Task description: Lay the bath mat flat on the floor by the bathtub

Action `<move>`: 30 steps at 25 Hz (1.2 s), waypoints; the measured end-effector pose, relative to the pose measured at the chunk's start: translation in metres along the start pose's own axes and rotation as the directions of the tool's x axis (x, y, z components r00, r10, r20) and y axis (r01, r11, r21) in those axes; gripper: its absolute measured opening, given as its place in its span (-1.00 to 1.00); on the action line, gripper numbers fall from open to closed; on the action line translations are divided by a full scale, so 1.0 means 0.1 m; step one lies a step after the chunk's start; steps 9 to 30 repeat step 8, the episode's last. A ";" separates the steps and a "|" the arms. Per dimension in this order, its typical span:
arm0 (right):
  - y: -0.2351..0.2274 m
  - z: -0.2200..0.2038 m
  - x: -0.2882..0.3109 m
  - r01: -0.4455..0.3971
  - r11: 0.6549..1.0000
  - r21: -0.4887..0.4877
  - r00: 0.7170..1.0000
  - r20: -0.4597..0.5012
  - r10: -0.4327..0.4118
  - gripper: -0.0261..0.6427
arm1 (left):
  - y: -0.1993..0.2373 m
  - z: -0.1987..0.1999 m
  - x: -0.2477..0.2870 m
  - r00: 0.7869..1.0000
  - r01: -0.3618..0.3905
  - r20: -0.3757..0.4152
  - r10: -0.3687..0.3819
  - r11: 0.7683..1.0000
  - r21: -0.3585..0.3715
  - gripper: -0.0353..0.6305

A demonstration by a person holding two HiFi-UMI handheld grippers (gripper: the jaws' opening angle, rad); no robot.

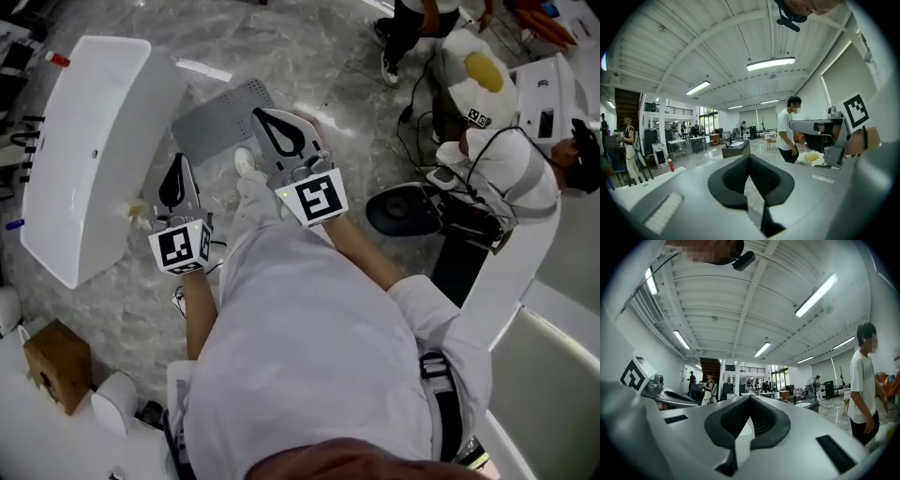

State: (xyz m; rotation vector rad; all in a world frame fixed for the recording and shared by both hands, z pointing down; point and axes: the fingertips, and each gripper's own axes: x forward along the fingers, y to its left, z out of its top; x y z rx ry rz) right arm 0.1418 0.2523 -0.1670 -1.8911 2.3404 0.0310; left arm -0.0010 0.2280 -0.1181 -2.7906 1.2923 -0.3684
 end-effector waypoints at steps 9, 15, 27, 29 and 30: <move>0.11 0.02 -0.12 0.015 0.999 -0.041 1.000 0.014 -0.015 -0.92 | -0.14 0.10 -0.01 0.999 0.033 0.019 -0.035 0.997 0.071 -0.90; 0.11 0.02 -0.12 0.015 0.999 -0.041 1.000 0.014 -0.015 -0.92 | -0.14 0.10 -0.01 0.999 0.033 0.019 -0.035 0.997 0.071 -0.90; 0.11 0.02 -0.12 0.015 0.999 -0.041 1.000 0.014 -0.015 -0.92 | -0.14 0.10 -0.01 0.999 0.033 0.019 -0.035 0.997 0.071 -0.90; 0.11 0.02 -0.12 0.015 0.999 -0.041 1.000 0.014 -0.015 -0.92 | -0.14 0.10 -0.01 0.999 0.033 0.019 -0.035 0.997 0.071 -0.90; 0.11 0.02 -0.12 0.015 0.999 -0.041 1.000 0.014 -0.015 -0.92 | -0.14 0.10 -0.01 0.999 0.033 0.019 -0.035 0.997 0.071 -0.90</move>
